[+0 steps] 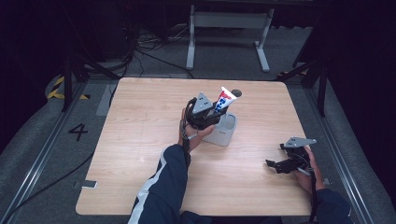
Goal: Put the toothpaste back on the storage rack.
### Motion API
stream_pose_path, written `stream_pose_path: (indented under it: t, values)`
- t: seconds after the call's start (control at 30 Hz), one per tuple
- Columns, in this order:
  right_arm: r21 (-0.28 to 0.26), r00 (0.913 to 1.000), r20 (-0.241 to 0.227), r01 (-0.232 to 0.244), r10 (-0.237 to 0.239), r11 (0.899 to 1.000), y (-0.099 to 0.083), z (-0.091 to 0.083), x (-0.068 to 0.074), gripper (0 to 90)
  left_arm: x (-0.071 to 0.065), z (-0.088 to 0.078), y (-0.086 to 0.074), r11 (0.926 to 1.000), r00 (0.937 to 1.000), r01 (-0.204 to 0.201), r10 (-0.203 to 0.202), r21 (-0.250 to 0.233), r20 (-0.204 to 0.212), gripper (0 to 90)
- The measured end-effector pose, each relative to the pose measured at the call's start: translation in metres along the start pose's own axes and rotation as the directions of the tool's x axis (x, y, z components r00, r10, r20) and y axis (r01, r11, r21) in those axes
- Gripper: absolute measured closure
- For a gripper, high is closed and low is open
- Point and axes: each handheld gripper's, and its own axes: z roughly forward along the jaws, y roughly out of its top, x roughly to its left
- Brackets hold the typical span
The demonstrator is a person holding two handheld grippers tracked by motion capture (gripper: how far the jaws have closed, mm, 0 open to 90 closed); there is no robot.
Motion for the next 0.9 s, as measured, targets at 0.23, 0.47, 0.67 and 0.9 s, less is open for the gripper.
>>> stream_pose_path:
  t: [0.23,0.47,0.67,0.9]
  values:
    - [0.001,1.0,0.0,0.0,0.0,1.0,0.0,0.0,0.0,1.3,-0.0011,-0.0017,-0.0021,0.9998,0.9998,-0.017,0.017,0.009,0.009,64.6]
    - [0.001,1.0,0.0,0.0,0.0,1.0,0.0,0.0,0.0,1.3,-0.0039,-0.0008,-0.0028,0.997,0.9988,-0.048,0.048,0.06,0.005,64.3]
    - [0.001,1.0,0.0,0.0,0.0,1.0,0.0,0.0,0.0,1.3,-0.0042,-0.0024,-0.0025,0.995,0.9982,-0.06,0.06,0.08,0.005,64.0]
    - [0.0,1.0,0.0,0.0,0.0,1.0,0.0,0.0,0.0,1.3,-0.004,-0.0028,-0.0036,0.9924,0.9975,-0.071,0.071,0.1,0.004,63.7]
